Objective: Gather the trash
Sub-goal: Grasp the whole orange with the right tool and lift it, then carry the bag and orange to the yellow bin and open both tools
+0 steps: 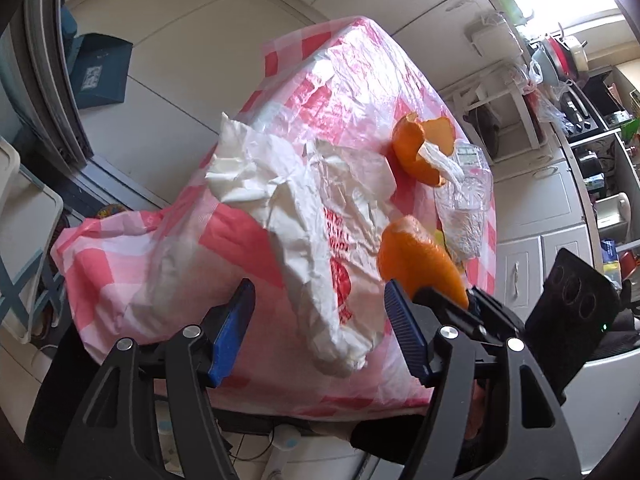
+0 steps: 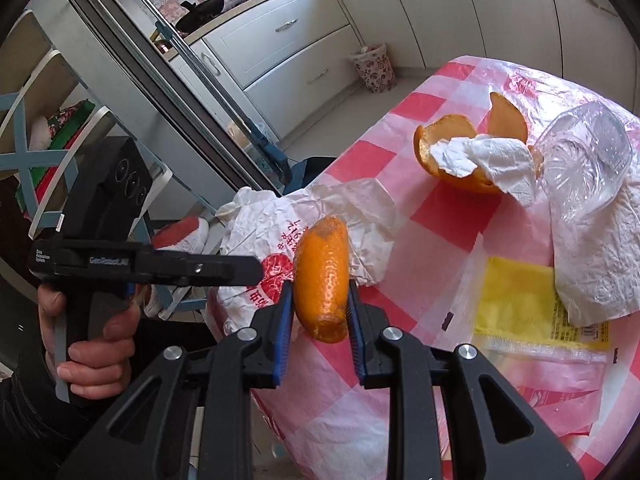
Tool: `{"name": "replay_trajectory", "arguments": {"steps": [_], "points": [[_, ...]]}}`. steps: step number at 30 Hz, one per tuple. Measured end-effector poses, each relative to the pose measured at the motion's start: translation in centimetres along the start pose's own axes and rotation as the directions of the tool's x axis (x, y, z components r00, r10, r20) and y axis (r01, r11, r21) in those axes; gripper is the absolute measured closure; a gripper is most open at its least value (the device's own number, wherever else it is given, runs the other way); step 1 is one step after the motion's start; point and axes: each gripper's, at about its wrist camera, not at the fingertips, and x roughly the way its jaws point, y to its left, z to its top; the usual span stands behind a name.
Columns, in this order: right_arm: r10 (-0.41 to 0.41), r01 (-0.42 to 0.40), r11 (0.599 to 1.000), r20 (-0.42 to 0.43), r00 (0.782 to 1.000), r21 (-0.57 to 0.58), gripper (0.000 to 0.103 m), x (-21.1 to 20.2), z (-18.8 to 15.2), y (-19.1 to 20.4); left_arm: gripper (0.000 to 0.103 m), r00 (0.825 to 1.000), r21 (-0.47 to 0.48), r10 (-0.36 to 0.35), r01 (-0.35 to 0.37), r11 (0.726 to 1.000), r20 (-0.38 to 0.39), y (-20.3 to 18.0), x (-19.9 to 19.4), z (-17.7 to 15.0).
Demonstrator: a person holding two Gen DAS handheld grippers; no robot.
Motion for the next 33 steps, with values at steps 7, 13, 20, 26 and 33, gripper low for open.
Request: {"name": "replay_trajectory", "arguments": {"steps": [7, 13, 20, 26, 33], "points": [[0.003, -0.004, 1.0, 0.029, 1.0, 0.028, 0.077, -1.4, -0.3, -0.7, 0.093, 0.996, 0.062, 0.078, -0.081, 0.995, 0.053, -1.9, 0.1, -0.1], [-0.02, 0.011, 0.998, 0.135, 0.991, 0.065, 0.077, -6.2, -0.8, -2.1, 0.093, 0.984, 0.166, 0.04, -0.069, 0.984, 0.174, -5.2, -2.2, -0.3], [-0.152, 0.108, 0.979, 0.264, 0.953, 0.173, 0.077, -14.7, -3.8, -6.2, 0.093, 0.972, 0.362, -0.092, 0.008, 0.932, 0.215, -12.1, -2.7, -2.9], [-0.361, 0.228, 0.886, 0.29, 0.886, 0.405, 0.076, -23.2, -10.6, -13.4, 0.093, 0.979, 0.489, -0.19, 0.13, 0.863, 0.074, -21.1, 1.4, -6.9], [-0.556, 0.318, 0.61, 0.105, 0.825, 0.726, 0.076, -29.1, -20.5, -22.9, 0.093, 0.97, 0.625, -0.22, 0.233, 0.745, -0.099, -34.3, 9.1, -14.3]]}}
